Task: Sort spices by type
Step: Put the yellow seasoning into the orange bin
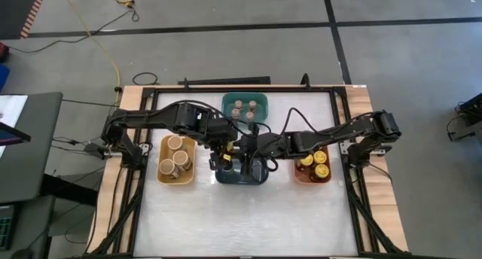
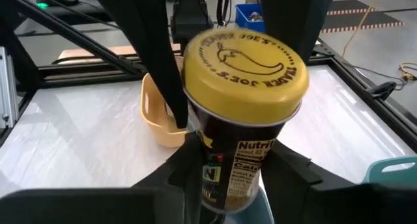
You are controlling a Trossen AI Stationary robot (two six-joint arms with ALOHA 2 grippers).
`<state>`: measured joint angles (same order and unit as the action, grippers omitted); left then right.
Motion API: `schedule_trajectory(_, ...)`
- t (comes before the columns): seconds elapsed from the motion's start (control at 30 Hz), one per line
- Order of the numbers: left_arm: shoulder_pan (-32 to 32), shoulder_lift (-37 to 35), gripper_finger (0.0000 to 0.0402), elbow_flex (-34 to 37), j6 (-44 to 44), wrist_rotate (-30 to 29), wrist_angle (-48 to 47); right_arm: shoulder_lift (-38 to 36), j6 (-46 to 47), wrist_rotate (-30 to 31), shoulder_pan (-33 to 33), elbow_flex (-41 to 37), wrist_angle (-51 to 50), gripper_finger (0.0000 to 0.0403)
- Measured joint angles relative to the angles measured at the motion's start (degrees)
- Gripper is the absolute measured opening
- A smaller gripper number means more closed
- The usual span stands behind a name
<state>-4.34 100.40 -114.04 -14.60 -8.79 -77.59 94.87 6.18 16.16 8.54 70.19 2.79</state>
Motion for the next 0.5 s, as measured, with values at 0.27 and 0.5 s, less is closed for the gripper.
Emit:
schedule_trajectory(0.27, 0.0, 0.0, 0.0247, 0.0, -1.6, 0.2, 0.7, 0.1, -0.2, -0.2, 0.0, -0.1, 0.0, 0.0191)
schedule_trajectory(0.5, 0.0, 0.0, 0.0248, 0.0, -1.6, 0.1, 1.1, 0.1, -0.2, -0.2, -0.5, -0.1, 0.8, 0.0211)
